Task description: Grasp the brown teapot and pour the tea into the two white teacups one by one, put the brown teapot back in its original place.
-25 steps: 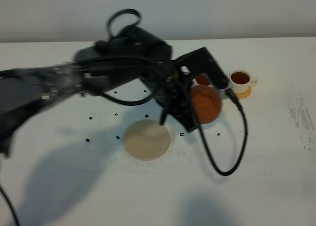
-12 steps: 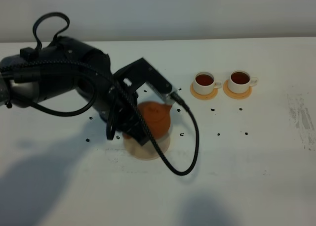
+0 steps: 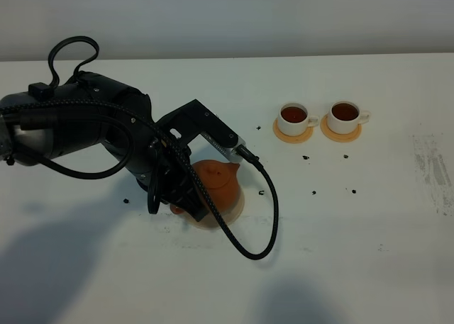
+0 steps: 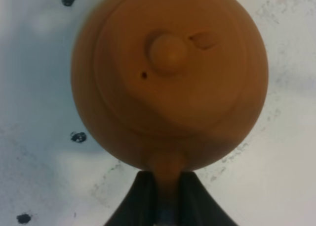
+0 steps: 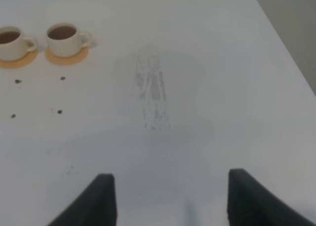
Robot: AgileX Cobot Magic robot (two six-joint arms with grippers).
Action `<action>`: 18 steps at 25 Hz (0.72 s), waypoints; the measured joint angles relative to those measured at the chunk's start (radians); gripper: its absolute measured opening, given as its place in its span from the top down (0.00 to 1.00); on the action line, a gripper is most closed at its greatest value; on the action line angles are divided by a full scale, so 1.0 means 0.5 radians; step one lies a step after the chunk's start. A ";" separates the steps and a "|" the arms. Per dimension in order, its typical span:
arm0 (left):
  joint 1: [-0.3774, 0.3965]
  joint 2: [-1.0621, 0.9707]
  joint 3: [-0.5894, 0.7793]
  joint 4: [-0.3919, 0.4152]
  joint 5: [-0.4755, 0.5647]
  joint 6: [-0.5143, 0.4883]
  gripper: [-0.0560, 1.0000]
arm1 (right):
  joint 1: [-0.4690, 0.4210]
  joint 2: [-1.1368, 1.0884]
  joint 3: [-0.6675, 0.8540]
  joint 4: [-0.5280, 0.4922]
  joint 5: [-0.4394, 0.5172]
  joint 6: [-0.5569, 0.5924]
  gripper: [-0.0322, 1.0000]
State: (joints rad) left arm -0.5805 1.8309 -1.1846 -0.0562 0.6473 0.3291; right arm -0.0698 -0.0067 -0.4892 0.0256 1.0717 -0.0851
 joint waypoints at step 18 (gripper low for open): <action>0.040 0.092 0.031 0.016 -0.053 0.030 0.87 | 0.000 0.000 0.000 0.000 0.000 0.000 0.47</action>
State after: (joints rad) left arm -0.5606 1.8771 -1.1691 -0.0481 0.6210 0.3443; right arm -0.0698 -0.0067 -0.4892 0.0256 1.0717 -0.0851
